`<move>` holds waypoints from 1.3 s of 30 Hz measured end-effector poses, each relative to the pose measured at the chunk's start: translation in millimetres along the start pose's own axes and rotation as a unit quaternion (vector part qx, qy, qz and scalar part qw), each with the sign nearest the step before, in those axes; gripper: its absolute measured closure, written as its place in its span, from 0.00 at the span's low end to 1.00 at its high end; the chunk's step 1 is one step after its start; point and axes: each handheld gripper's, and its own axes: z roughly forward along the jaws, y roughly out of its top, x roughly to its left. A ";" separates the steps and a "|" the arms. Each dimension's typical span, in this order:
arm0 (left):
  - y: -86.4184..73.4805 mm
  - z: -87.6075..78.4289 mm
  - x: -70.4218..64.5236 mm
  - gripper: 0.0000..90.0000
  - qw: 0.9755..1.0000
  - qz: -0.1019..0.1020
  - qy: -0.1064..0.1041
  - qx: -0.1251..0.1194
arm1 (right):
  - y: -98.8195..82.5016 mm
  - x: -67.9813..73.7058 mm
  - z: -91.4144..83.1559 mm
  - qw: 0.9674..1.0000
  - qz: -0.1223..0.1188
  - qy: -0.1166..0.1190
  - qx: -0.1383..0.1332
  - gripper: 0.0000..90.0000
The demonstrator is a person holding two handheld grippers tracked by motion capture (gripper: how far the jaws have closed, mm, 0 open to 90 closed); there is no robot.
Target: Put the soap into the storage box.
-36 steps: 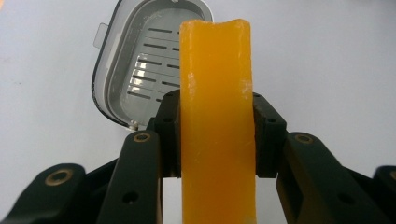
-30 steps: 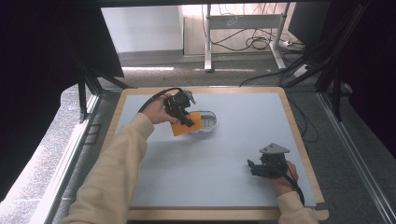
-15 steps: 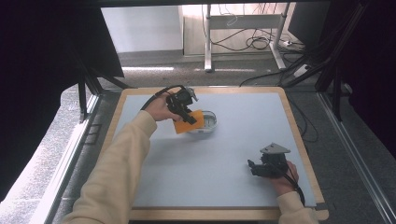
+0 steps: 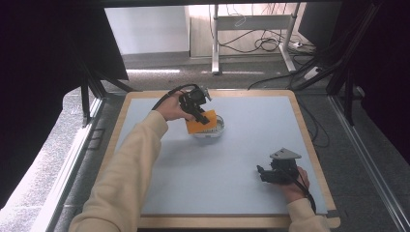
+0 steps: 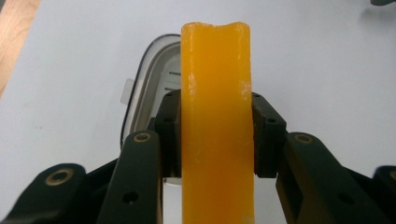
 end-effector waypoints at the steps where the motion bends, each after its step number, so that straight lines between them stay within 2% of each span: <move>1: 1.1 0.7 0.9 0.69 1.000 0.002 0.000 -0.001 | 0.0 -0.1 -0.2 1.000 0.000 0.000 0.000 0.21; 7: 5.0 4.6 6.2 0.69 1.000 0.004 0.007 -0.004 | -0.4 0.1 0.0 1.000 -0.001 0.000 0.001 0.21; 18: 15.4 16.9 11.9 0.69 1.000 0.024 0.002 0.004 | -0.3 0.2 -0.4 1.000 0.001 -0.003 -0.001 0.21; 21: 17.3 21.2 13.9 0.69 1.000 0.023 -0.002 0.005 | -0.4 0.2 -0.8 1.000 -0.001 -0.004 -0.002 0.21; 26: 17.1 29.2 16.7 0.69 0.999 0.028 -0.003 0.015 | -0.5 -0.3 -0.7 1.000 0.001 -0.003 -0.003 0.21; 32: 15.8 33.7 18.0 0.69 1.000 0.026 -0.006 0.016 | -0.4 0.1 -0.5 1.000 -0.002 -0.003 -0.001 0.21; 39: 15.7 44.6 18.3 0.69 0.999 0.034 -0.006 0.028 | -0.8 0.4 0.4 1.000 -0.001 -0.003 0.001 0.21</move>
